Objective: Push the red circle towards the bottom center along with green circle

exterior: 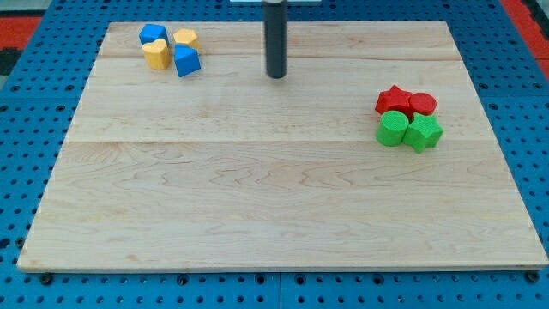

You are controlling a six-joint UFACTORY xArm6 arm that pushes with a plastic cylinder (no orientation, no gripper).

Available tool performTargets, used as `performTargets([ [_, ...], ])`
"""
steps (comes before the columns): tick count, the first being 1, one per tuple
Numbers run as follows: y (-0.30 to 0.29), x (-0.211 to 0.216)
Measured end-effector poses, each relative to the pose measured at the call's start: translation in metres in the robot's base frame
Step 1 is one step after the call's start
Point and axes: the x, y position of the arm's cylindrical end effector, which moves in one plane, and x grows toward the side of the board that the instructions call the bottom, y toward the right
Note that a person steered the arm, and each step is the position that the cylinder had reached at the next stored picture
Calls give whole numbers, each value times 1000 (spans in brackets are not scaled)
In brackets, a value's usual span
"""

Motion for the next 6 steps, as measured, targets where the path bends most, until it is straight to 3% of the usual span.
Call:
performTargets([
  [2,119,5],
  [3,185,29],
  [4,215,65],
  [6,168,180],
])
